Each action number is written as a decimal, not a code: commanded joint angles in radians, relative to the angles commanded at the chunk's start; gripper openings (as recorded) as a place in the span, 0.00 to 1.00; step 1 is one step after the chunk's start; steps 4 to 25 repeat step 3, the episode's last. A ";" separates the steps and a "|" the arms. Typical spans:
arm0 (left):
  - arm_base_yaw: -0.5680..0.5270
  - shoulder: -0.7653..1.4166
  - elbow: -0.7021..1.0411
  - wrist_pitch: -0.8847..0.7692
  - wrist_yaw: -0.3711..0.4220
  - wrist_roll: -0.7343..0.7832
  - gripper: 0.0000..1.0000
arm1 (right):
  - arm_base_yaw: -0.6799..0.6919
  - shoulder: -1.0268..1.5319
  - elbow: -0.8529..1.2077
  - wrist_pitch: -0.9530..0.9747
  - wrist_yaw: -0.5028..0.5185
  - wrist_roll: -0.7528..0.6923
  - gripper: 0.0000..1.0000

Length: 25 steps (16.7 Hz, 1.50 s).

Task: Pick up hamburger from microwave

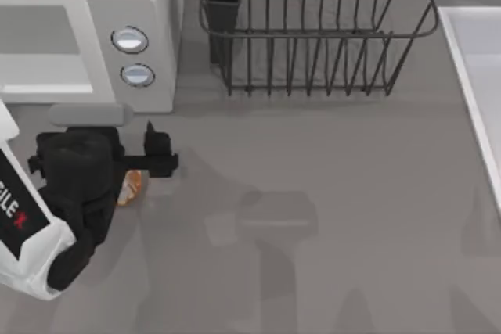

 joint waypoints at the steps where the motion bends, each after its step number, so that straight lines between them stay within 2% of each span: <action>1: 0.000 0.000 0.000 0.000 0.000 0.000 1.00 | 0.000 0.000 0.000 0.000 0.000 0.000 1.00; 25: 0.000 0.000 0.000 0.000 0.000 0.000 1.00 | 0.000 0.000 0.000 0.000 0.000 0.000 1.00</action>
